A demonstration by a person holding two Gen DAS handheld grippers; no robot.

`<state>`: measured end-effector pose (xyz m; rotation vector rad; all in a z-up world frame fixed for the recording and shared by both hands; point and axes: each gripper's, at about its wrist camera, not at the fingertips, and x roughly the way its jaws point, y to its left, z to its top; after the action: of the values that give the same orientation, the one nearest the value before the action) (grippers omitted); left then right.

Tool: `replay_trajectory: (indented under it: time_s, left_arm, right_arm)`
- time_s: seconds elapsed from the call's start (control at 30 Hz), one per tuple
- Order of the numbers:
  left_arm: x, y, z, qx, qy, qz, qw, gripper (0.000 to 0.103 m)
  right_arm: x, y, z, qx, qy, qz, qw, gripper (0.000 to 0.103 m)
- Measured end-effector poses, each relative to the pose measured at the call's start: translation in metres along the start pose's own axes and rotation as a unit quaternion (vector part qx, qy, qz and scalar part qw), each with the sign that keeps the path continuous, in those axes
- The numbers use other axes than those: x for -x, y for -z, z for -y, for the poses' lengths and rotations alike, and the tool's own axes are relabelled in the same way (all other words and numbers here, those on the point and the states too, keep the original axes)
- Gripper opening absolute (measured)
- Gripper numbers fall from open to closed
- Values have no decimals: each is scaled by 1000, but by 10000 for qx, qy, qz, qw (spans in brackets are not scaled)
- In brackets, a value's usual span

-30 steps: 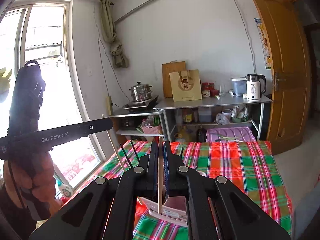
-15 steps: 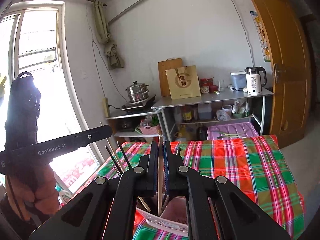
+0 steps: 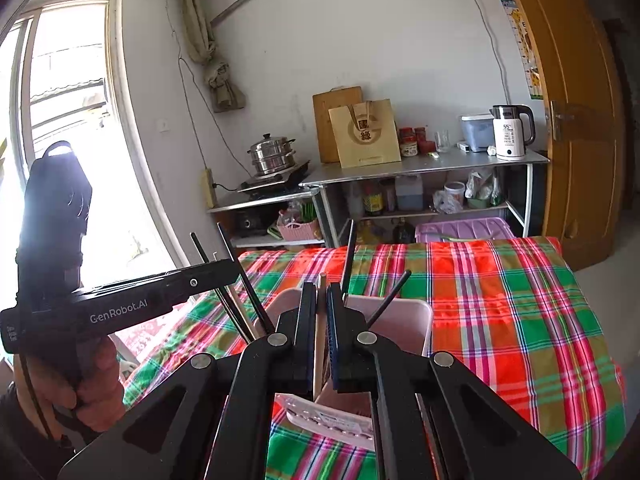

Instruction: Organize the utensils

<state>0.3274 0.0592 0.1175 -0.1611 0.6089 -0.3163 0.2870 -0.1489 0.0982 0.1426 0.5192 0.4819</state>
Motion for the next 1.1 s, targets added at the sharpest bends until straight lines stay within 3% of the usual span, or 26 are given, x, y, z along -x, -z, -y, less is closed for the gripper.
replay_trajectory:
  time_s: [0.23,0.43,0.63,0.9,1.1]
  left_arm:
    - [1,4,5,-96,-39,-121,9999,4]
    - [18,4,11,-124,31,-3,9999,17]
    - [44,11,16,-143,59,163,9997,18]
    - [87,45,23,-111,60,323,9994,18]
    - [115,85,31,-82,27,396,9992,18]
  right_arm:
    - [1,5,0,3,-9,-179,9998,5]
    - [15,2,-2,55,-4,-133,9999,10]
    - [37,6,-4,99,-26,-15,9999,12]
    - [79,24,-8,141,-45,119,9998,13]
    - [109,46,-14,162,-30,155,9997,20]
